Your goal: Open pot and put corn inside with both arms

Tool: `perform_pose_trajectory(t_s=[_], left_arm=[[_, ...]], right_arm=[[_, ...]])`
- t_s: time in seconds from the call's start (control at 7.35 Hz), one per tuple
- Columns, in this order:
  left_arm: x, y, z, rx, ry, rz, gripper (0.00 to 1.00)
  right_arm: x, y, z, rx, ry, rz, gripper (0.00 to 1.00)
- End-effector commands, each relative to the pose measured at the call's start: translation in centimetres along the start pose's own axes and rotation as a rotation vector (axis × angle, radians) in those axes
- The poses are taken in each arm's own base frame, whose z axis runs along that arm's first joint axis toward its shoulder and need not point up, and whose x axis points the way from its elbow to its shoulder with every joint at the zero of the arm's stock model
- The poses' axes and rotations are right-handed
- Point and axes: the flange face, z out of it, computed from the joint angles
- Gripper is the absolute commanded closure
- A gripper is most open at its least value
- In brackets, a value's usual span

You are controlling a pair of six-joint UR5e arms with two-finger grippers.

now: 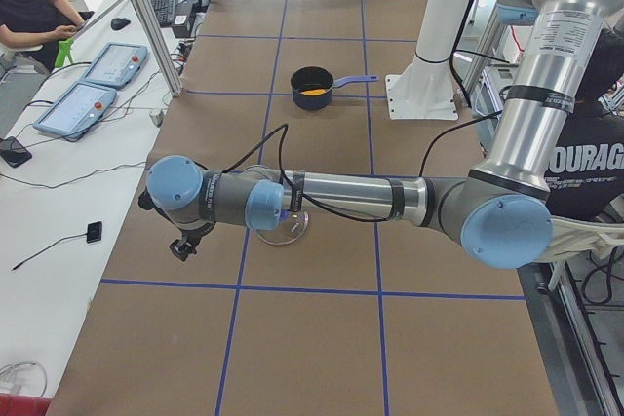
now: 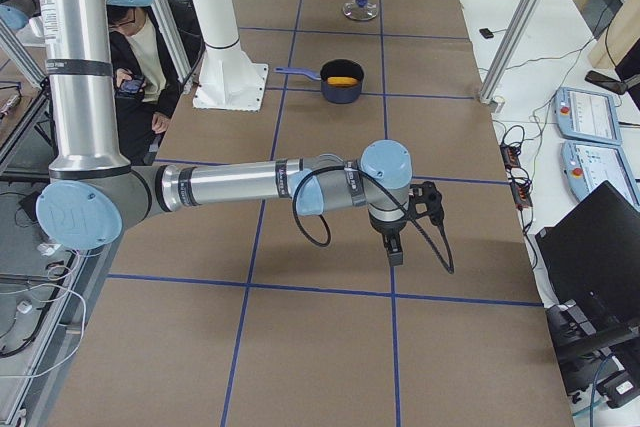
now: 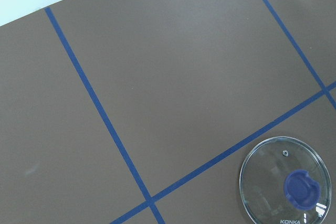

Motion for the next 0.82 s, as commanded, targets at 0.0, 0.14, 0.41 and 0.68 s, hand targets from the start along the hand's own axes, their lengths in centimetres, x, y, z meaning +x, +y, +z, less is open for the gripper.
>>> perform_pose_trajectory(t_s=[0.0,0.14,0.41,0.68], left_arm=[[-0.27,0.35,-0.27,0.003,-0.003,-0.010,0.03],[-0.29,0.36,-0.47,0.007,-0.003,-0.010,0.03],[-0.26,0.34,-0.39,0.005,-0.004,-0.014,0.03],[-0.15,0.41,-0.43,0.006,-0.003,-0.014,0.03]], right_arm=[[1.69,1.90,-0.21,0.000,-0.006,0.025,0.00],[1.58,1.61,-0.45,0.007,0.008,0.016,0.00],[2.12,2.23,-0.02,-0.003,0.018,0.017,0.00],[2.08,1.88,-0.07,-0.001,0.018,0.009,0.00]])
